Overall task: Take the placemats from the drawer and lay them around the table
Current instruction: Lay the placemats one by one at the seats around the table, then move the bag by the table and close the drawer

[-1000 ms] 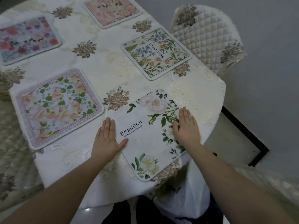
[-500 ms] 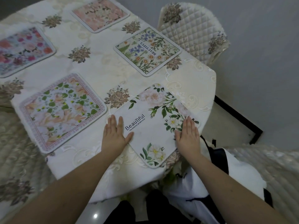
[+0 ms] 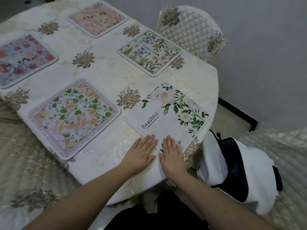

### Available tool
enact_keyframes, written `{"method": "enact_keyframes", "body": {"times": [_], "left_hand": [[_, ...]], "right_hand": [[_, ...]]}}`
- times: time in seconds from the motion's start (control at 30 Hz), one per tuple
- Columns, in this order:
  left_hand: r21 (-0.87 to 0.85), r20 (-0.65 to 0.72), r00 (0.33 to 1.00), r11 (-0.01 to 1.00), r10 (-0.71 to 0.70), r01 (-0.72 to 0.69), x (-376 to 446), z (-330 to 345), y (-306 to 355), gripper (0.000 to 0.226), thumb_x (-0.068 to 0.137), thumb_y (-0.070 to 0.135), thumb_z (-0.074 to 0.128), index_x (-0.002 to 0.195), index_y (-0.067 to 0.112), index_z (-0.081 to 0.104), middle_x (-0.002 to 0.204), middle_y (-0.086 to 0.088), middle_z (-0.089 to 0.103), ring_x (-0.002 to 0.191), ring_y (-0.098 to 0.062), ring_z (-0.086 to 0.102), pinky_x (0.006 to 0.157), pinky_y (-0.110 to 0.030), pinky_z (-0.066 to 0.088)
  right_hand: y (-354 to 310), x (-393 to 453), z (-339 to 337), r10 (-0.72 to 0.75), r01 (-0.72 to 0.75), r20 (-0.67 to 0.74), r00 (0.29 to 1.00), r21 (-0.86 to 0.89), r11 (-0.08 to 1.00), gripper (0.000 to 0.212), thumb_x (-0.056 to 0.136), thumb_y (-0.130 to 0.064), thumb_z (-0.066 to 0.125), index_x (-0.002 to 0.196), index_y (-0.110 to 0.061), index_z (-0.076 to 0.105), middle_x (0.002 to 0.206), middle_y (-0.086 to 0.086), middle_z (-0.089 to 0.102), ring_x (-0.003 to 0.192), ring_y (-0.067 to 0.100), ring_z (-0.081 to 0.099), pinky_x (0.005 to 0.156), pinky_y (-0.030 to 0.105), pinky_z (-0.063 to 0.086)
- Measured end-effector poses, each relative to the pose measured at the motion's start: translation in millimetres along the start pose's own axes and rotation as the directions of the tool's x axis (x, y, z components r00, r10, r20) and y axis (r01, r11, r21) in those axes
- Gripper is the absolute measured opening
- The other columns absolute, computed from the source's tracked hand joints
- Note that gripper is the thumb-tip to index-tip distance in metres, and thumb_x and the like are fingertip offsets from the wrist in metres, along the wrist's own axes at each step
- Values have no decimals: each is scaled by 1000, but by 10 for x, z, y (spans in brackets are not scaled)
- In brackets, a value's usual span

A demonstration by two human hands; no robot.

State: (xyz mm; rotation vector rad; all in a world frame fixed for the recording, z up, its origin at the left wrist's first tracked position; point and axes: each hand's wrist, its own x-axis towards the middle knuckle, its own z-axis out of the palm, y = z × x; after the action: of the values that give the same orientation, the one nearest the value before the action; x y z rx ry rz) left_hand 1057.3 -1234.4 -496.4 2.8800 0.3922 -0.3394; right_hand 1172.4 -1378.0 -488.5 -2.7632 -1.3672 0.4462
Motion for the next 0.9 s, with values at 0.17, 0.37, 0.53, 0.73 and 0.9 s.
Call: {"method": "enact_keyframes", "body": {"times": [0.17,0.37,0.53,0.73,0.9], "left_hand": [[1,87,996,1000,-2,2,-141,-90,55,66,92,46,34,147,11,46,154,-10,42,138,-25,46,119,-42,24],[42,143,989,999,28,-34,-158,-343,10,77,90,51,2,159,19,9,167,-2,3,153,-18,8,122,-39,0],[75,235,970,994,59,-78,-261,-471,101,60,104,46,23,156,16,20,166,-11,12,151,-24,15,122,-39,8],[63,149,983,991,108,-118,-549,-671,381,96,77,58,-11,149,19,39,154,-11,41,141,-31,36,117,-44,24],[37,127,982,989,137,-142,-604,-839,697,98,73,62,-12,153,27,32,161,-1,31,148,-19,27,119,-38,18]], "right_hand": [[14,-320,-24,-31,33,45,998,-32,999,61,96,-38,31,146,-4,43,153,13,41,140,26,40,114,37,17],[-68,-569,-53,39,-36,91,995,-34,999,62,90,-35,36,140,-3,50,146,14,50,134,27,49,110,38,26],[-98,-703,-243,53,-50,191,980,-20,999,63,95,-30,20,151,-5,33,158,12,32,143,25,36,115,40,28],[102,-988,-580,148,-158,182,972,41,987,57,100,-34,30,153,-16,27,156,6,35,142,21,34,116,35,26],[320,-1523,-632,286,-302,139,948,110,947,58,99,-41,25,154,-22,27,160,1,28,144,19,31,116,35,25]]}}
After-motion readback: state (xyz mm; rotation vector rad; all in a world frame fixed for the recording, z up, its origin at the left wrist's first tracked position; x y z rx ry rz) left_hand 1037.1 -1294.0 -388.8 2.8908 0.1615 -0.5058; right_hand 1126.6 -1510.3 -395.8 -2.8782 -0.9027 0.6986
